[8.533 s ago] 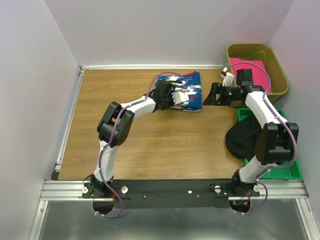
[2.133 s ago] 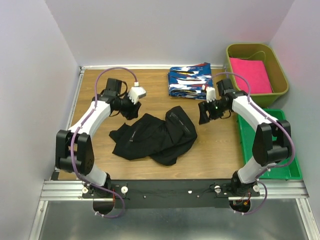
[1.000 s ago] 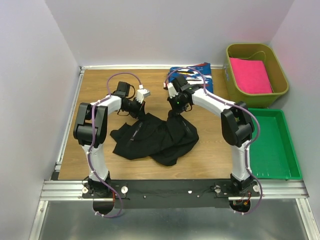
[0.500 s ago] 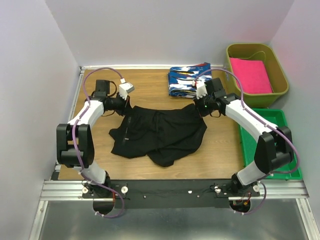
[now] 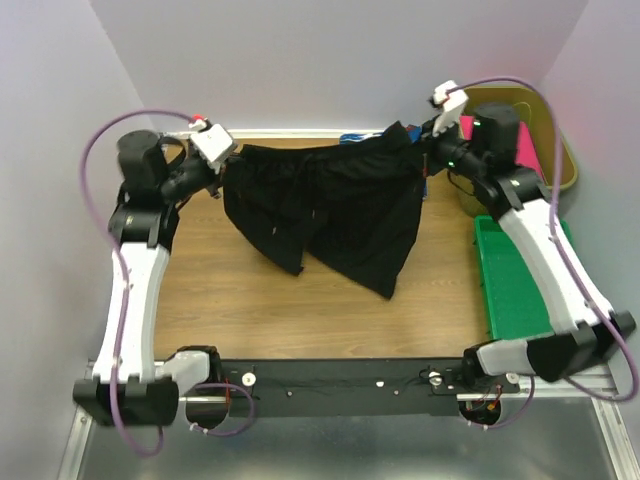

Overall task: Fold and stack the mixed laundry pile
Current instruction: Flatten out the shorts at the center of the board, then fold the shorts at the center of the board.

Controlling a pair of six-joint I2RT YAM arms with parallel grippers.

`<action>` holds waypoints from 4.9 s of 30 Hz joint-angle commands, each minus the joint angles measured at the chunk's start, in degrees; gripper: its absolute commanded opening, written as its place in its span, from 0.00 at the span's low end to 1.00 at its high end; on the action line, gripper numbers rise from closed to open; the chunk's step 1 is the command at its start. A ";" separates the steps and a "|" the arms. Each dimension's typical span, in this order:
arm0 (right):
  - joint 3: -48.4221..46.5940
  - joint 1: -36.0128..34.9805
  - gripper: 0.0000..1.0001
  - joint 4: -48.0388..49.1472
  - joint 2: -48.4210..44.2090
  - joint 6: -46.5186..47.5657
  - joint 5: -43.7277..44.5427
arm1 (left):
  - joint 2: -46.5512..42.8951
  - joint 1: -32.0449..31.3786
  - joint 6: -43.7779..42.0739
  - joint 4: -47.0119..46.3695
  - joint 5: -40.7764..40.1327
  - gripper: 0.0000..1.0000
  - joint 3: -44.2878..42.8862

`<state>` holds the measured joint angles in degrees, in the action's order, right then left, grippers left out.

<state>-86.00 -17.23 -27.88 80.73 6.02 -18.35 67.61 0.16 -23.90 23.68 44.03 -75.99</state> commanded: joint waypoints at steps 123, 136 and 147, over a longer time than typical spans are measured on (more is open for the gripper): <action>15.33 -17.75 0.54 -9.65 24.74 13.05 10.09 | 26.96 -1.32 -11.17 6.20 -32.08 0.02 23.58; -0.82 -8.98 0.55 -8.16 25.35 13.84 4.21 | 20.27 4.41 -22.68 17.01 -16.89 0.49 11.24; -11.39 -6.06 0.53 -7.63 37.83 12.53 -2.21 | 31.25 4.93 -19.61 13.68 -16.43 0.52 0.49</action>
<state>-96.84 -22.35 -34.46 114.85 19.49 -15.33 93.23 4.78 -44.51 38.20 25.65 -73.76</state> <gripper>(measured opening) 0.534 0.518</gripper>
